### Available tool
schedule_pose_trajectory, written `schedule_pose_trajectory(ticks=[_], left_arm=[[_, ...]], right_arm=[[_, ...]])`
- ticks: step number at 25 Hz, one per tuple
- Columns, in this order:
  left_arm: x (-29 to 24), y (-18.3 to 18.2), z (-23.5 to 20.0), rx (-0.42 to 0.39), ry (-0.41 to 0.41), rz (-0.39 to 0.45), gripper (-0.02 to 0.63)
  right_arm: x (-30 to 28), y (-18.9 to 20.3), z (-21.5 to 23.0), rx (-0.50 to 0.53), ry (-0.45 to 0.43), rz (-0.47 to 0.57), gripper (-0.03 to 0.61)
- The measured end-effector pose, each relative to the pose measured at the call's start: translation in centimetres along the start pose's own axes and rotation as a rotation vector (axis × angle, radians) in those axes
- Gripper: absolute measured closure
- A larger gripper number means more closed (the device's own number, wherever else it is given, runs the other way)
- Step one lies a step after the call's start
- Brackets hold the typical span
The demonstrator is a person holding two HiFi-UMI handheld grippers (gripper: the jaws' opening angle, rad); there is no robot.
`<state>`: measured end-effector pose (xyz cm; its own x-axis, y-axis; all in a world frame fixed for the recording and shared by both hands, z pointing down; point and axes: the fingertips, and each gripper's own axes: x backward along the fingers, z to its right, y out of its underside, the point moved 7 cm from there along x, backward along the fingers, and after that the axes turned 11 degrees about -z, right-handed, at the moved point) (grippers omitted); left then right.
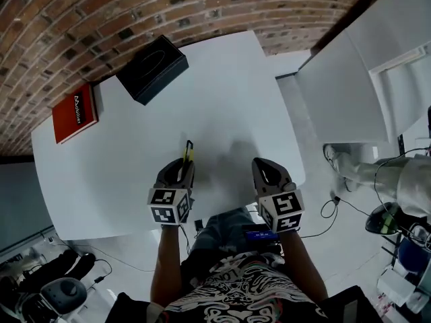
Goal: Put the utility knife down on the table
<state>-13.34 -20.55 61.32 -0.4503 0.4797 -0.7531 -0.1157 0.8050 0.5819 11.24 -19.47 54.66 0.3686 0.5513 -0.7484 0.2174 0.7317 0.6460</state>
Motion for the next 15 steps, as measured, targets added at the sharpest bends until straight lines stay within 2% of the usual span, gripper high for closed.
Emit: schedule_pose_trajectory(ticks=[7,12,15], left_arm=[[-1.8,0.6,-0.1,-0.004,-0.023,-0.05,0.494],[-2.5,0.8,-0.1,-0.029,-0.061,-0.086,0.494],[-2.5,0.7,0.0,-0.027,-0.073,-0.076,0.494]], right_arm=[[-0.9,0.6,1.4,-0.021,-0.005,-0.046,0.577],[-1.1,0.4,1.8,-0.022,-0.006,-0.041,0.577],[-0.9,0.1,1.8,-0.017,-0.004,-0.03,0.577]])
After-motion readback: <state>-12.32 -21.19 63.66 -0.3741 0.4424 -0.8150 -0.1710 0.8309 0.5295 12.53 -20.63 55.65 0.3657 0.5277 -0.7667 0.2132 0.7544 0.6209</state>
